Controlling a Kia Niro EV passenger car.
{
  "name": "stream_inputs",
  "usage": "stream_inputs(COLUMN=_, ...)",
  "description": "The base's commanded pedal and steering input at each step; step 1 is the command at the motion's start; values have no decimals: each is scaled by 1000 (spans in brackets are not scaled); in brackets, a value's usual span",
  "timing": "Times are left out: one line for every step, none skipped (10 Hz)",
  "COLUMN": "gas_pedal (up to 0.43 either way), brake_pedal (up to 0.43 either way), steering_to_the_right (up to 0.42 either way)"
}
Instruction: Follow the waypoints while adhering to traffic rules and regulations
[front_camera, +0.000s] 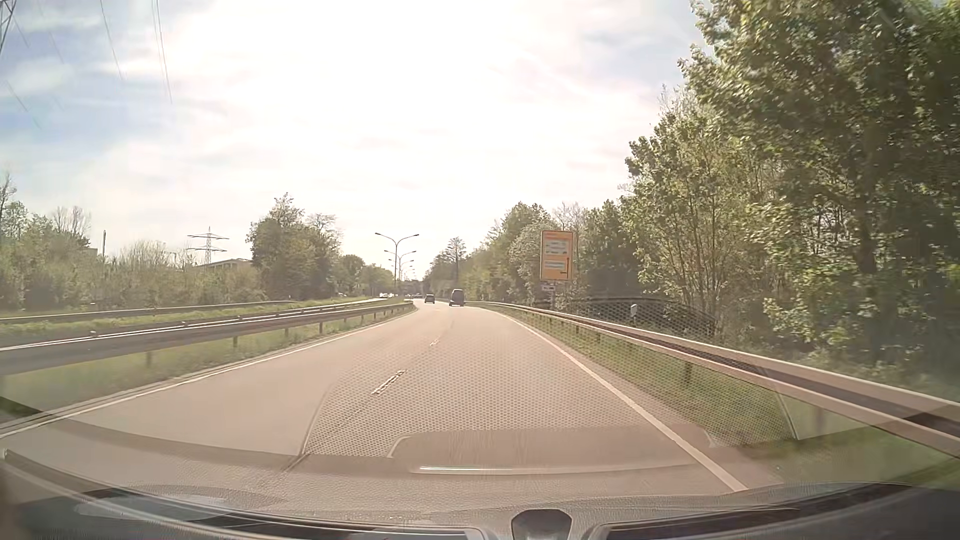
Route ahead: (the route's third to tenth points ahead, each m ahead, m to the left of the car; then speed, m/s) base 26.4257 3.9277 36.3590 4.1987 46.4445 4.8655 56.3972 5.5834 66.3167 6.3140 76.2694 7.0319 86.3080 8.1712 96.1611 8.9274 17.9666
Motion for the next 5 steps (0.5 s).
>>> stream_inputs(gas_pedal=110, brake_pedal=0, steering_to_the_right=-8)
stream_inputs(gas_pedal=110, brake_pedal=0, steering_to_the_right=-8)
stream_inputs(gas_pedal=110, brake_pedal=0, steering_to_the_right=-8)
stream_inputs(gas_pedal=110, brake_pedal=0, steering_to_the_right=-8)
stream_inputs(gas_pedal=110, brake_pedal=0, steering_to_the_right=-7)
